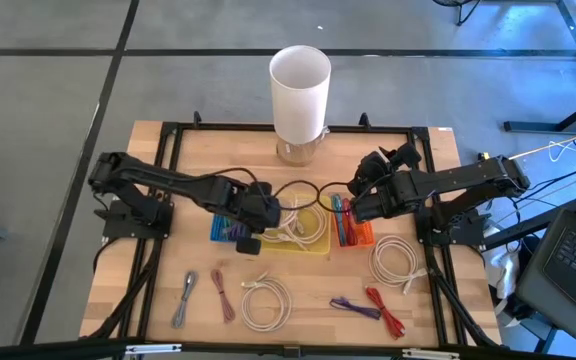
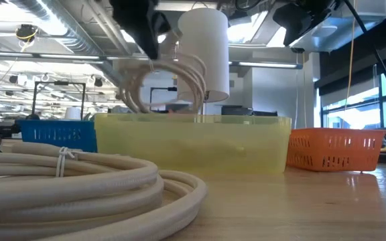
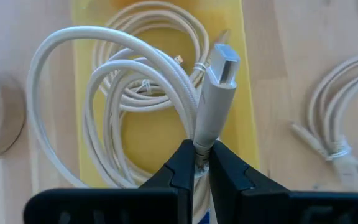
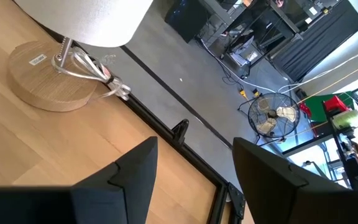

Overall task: Pick & Place USB Port
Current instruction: Put the light brown HDMI cable into the yellow bin, then put the light pink USB cable into the blue bin

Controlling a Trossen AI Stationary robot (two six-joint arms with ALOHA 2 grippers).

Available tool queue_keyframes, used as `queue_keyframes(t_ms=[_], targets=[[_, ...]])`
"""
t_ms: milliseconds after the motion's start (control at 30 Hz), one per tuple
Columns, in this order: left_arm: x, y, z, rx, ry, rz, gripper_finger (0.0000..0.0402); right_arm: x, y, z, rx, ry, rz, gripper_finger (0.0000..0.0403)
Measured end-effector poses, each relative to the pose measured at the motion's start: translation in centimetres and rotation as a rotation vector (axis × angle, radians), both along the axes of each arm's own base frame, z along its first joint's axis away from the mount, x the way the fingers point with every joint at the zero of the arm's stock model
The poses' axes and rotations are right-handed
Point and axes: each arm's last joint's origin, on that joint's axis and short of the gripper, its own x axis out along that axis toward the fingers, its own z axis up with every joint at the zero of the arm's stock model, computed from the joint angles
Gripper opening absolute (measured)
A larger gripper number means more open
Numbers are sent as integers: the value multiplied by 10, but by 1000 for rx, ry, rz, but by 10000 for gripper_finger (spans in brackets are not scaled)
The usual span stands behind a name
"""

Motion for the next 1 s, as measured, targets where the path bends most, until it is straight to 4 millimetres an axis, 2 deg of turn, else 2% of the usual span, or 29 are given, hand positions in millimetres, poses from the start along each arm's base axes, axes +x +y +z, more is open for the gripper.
queue_keyframes(t_ms=[333,533,667,767,900,1000], targets=[[25,14,-40,29,110,3,21,0,0,0,0,0,0,212],[35,20,-80,-24,175,5,21,0,0,0,10,8,1,212],[39,17,-98,-54,230,12,21,0,0,0,13,24,8,212],[40,15,-102,-55,243,12,29,0,0,0,14,24,7,212],[38,11,-100,-63,250,26,86,0,0,0,14,24,7,212],[37,9,-85,-65,208,36,132,0,0,0,15,23,7,212]])
